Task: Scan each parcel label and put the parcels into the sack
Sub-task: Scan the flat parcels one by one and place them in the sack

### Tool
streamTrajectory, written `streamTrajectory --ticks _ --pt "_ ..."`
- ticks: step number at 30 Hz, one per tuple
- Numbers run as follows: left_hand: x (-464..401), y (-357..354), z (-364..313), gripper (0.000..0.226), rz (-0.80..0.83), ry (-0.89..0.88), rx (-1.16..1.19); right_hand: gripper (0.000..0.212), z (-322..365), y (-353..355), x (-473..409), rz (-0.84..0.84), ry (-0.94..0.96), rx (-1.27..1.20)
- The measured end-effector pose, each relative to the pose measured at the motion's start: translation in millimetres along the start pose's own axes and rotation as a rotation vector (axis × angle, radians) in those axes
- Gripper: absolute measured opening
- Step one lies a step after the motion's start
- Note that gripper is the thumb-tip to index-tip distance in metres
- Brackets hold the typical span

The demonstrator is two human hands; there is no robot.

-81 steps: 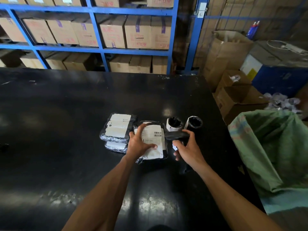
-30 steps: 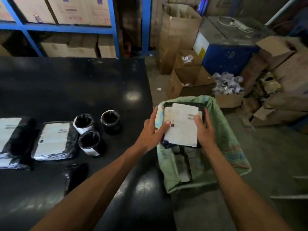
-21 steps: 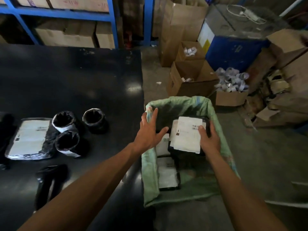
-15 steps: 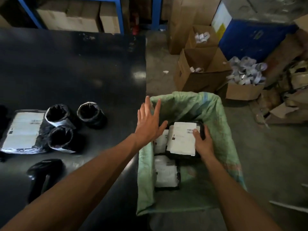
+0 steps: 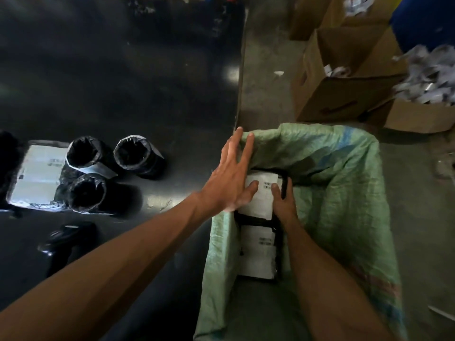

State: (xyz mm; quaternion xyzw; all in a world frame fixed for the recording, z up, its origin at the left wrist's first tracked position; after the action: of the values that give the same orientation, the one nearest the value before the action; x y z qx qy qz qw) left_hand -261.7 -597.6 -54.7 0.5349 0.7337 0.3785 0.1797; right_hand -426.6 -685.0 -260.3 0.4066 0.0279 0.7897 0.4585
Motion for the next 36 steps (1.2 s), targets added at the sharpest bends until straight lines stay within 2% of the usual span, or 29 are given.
streamTrajectory --ticks 6,8,11,13,26,30,33,36 --pt "-1 1 -2 0.106 -0.01 -0.019 0.021 0.078 -9 -4 -13 0.096 -0.034 0.374" --pt "-1 1 -3 0.105 -0.016 -0.031 0.021 0.093 -4 -1 -10 0.109 0.033 0.526" --pt "0 2 -1 0.105 -0.023 -0.037 0.02 0.118 7 -17 4 0.111 0.239 0.75" --pt "0 3 -1 0.104 -0.029 -0.036 0.021 0.124 7 -38 13 0.166 0.332 0.856" --pt "-5 2 3 0.101 -0.034 -0.054 0.068 0.12 14 -49 12 0.209 0.208 1.075" --pt "1 1 1 0.097 -0.061 -0.069 0.128 0.121 19 -48 14 0.284 0.172 1.119" --pt "10 3 0 0.093 -0.102 -0.08 0.185 0.11 27 -40 20 0.314 0.16 1.148" --pt "16 6 1 0.087 -0.137 -0.066 0.215 0.097 35 -24 31 0.265 0.148 1.144"
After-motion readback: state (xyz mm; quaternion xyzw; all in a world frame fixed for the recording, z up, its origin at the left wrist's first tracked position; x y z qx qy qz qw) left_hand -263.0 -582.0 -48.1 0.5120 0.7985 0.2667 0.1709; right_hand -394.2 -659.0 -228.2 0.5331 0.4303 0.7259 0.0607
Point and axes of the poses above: each hand's wrist, its own x-axis away from the middle knuckle, its own y-axis out of the back of the hand, z = x × y, the point moved 9 cm from there along -x, towards the middle knuckle, and after that the axes turned 8 degrees about x, right-handed, at the moved point
